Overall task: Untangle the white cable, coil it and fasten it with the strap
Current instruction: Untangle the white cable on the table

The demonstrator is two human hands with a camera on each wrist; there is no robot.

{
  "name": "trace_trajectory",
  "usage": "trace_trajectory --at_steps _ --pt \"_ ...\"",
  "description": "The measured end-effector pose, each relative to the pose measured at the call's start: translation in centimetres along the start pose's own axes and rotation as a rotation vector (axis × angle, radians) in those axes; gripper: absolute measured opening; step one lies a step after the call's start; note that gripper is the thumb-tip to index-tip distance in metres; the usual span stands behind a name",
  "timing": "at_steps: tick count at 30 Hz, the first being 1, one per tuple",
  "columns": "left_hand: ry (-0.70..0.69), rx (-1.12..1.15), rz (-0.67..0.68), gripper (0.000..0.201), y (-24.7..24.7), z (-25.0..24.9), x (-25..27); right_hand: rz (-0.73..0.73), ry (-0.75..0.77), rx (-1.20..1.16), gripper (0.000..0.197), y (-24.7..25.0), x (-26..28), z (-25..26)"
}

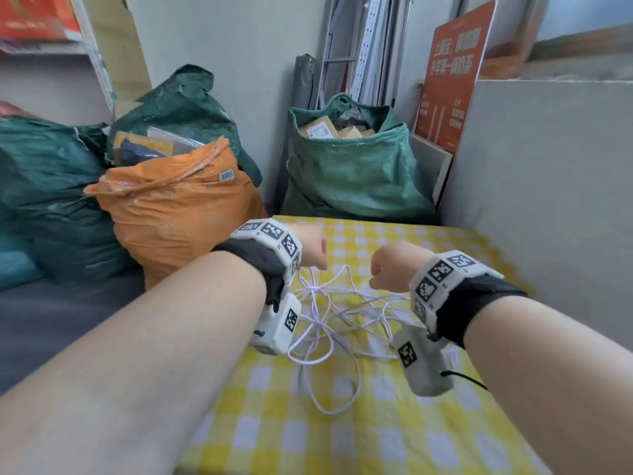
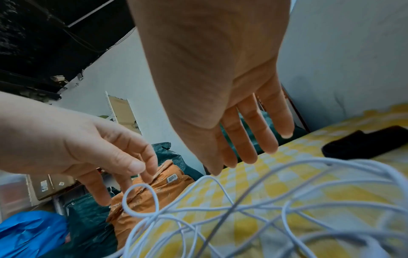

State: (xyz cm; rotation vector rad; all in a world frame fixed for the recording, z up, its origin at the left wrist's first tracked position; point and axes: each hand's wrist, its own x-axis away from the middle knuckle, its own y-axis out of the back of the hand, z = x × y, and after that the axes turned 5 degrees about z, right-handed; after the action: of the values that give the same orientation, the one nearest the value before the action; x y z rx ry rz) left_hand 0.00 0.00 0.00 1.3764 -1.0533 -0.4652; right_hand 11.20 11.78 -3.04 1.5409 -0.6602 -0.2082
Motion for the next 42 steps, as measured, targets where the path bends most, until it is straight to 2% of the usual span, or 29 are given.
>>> trace_trajectory --at_steps 5,9,12,15,16,19,22,28,32,37,42 --pt "0.030 -0.024 -0.005 0.038 -2.1 -0.2 2.2 0.102 0.023 0.021 0.034 -2.1 2.9 0.3" --pt "0.048 -0.019 0.037 0.039 -3.8 0.0 3.0 0.115 0.009 0.022 0.034 -3.6 3.9 -0.1" --pt "0.055 0.086 0.077 0.038 -4.9 0.1 3.6 0.157 0.000 0.009 0.037 -4.3 4.5 -0.3" --pt "0.048 0.161 0.141 0.061 -5.6 0.3 3.8 0.187 0.014 -0.003 0.040 -5.0 4.6 -0.6" --pt "0.047 0.159 0.155 0.063 -5.9 0.4 3.5 0.194 0.015 -0.010 0.042 -5.2 4.6 -0.6" --pt "0.023 0.142 0.156 0.044 -6.6 0.4 2.8 0.226 0.030 -0.023 0.049 -5.9 4.3 -0.9" --pt "0.005 0.156 0.069 0.026 -7.0 0.5 2.2 0.254 0.029 -0.038 0.053 -6.4 4.0 -1.0" --pt "-0.047 0.153 -0.201 0.026 -4.8 0.9 1.9 0.174 0.018 -0.061 0.039 -5.8 3.5 -1.0" --pt "-0.078 0.163 -0.371 0.027 -3.9 1.1 1.8 0.006 -0.008 -0.079 0.029 -5.1 3.2 -1.8" --pt "-0.087 0.278 -0.505 0.023 -2.9 1.5 2.1 -0.229 -0.089 -0.241 0.029 -4.0 3.2 -3.0" --pt "-0.086 0.341 -0.549 0.030 -2.1 2.1 2.6 -0.302 -0.167 -0.310 0.030 -3.2 3.7 -3.5"
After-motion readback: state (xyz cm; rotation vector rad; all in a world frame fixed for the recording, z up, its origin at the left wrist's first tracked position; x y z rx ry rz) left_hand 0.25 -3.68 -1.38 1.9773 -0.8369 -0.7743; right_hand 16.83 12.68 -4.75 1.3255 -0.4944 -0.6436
